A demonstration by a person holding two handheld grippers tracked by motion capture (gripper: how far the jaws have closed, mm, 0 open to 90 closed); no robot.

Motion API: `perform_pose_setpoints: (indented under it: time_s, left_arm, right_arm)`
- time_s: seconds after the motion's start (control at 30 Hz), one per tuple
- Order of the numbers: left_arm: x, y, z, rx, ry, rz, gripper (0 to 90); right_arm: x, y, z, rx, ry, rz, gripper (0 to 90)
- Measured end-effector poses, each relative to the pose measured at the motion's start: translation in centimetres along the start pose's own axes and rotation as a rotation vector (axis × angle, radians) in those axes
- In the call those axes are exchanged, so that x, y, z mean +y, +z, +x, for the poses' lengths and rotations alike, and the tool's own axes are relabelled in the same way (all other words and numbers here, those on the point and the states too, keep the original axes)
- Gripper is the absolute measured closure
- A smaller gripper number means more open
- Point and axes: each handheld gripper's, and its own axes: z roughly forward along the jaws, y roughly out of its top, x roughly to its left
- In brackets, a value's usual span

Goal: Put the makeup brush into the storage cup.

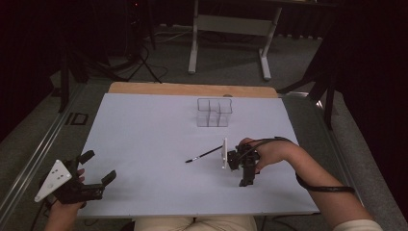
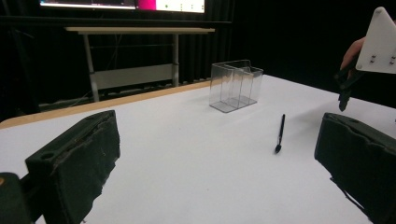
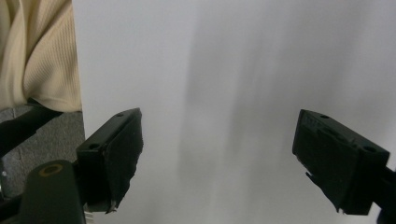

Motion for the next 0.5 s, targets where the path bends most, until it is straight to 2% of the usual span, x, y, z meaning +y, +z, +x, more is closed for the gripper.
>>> perform_pose_setpoints:
  time_s: [0.23, 0.3, 0.37, 0.5]
  left_arm:
    - [-0.1, -0.2, 0.0, 0.007, -0.001, 0.007, 1.1]
    - [-0.1, -0.2, 0.0, 0.008, -0.004, 0.006, 1.1]
    - [-0.2, -0.3, 0.0, 0.011, -0.006, 0.008, 1.1]
    - [-0.3, -0.4, 0.0, 0.016, -0.010, 0.009, 1.1]
  right_arm:
    - [1.4, -0.4, -1.4, -0.036, -0.058, -0.030, 22.8]
    - [1.7, -0.5, -1.8, -0.039, -0.056, -0.045, 25.9]
    - [2.0, -0.6, -2.0, -0.059, -0.078, -0.053, 28.8]
    - [2.3, -0.6, -2.5, -0.071, -0.090, -0.053, 29.0]
